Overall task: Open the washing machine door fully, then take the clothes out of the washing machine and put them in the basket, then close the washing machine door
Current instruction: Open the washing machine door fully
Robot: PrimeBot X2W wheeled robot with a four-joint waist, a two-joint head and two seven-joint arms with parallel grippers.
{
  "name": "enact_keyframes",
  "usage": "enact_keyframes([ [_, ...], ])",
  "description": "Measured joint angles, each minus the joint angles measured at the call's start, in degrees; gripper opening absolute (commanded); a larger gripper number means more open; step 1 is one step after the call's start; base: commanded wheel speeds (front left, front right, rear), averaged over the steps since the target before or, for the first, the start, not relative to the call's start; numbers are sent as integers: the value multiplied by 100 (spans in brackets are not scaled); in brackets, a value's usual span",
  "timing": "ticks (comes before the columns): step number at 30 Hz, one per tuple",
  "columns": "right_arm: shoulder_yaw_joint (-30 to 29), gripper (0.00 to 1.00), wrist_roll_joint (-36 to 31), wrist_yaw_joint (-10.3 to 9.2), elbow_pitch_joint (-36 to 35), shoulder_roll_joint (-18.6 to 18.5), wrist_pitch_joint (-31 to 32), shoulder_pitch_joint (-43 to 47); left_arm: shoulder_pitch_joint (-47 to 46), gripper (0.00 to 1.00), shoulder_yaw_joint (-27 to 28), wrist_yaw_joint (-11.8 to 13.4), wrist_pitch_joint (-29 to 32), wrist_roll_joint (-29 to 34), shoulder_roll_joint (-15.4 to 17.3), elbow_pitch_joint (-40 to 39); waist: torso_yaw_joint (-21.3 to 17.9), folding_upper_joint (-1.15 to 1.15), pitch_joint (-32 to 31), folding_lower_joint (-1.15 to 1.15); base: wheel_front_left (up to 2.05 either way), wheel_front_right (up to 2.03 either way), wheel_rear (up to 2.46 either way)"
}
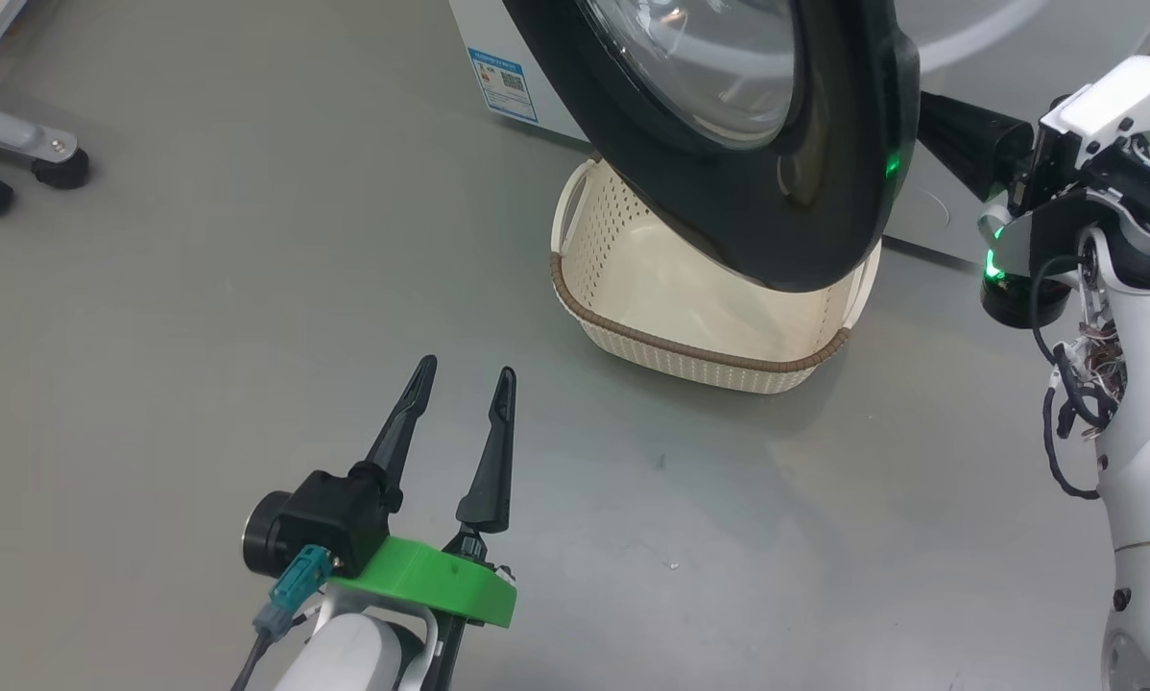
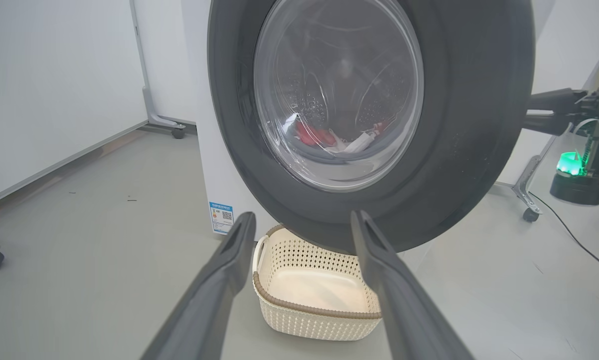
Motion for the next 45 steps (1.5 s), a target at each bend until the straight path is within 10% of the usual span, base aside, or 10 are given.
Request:
enact_keyframes([
  [45, 1248, 0, 260, 0, -491, 522, 413, 738, 333, 100, 126, -3, 0, 252, 4, -5, 45, 0, -272, 0, 0, 0, 0],
])
